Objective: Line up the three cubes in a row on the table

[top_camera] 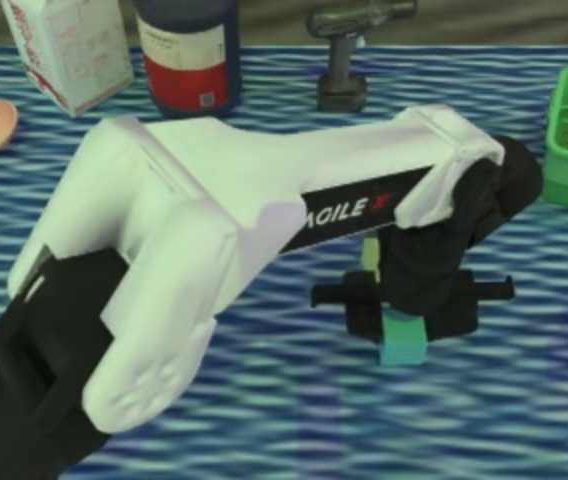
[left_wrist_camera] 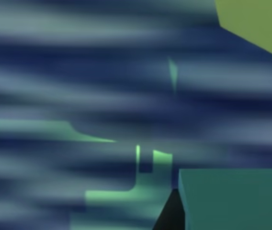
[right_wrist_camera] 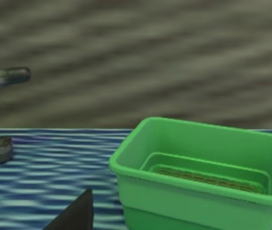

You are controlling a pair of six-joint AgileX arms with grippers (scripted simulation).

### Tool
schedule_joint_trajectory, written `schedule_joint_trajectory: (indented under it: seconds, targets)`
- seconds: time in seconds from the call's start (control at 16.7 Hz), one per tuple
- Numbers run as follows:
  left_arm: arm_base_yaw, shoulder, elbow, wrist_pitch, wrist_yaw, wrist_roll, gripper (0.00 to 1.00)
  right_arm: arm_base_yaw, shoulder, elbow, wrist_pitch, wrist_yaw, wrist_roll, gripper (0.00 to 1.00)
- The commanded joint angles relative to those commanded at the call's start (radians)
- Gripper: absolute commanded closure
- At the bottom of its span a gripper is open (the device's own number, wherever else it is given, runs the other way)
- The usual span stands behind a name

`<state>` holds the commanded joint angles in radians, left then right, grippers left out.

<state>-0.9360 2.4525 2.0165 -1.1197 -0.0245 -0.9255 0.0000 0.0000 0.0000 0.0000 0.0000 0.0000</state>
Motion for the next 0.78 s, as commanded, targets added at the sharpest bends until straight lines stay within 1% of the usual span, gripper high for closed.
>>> schedule_joint_trajectory:
  seconds: [0.54, 0.6, 0.78]
  targets:
    - [0.0, 0.0, 0.0, 0.0, 0.0, 0.0, 0.02, 0.0, 0.0, 0.0, 0.0, 0.0, 0.0, 0.0]
    - [0.0, 0.0, 0.0, 0.0, 0.0, 0.0, 0.0, 0.0, 0.0, 0.0, 0.0, 0.0, 0.0, 0.0]
    - [0.0, 0.0, 0.0, 0.0, 0.0, 0.0, 0.0, 0.0, 0.0, 0.0, 0.0, 0.0, 0.0, 0.0]
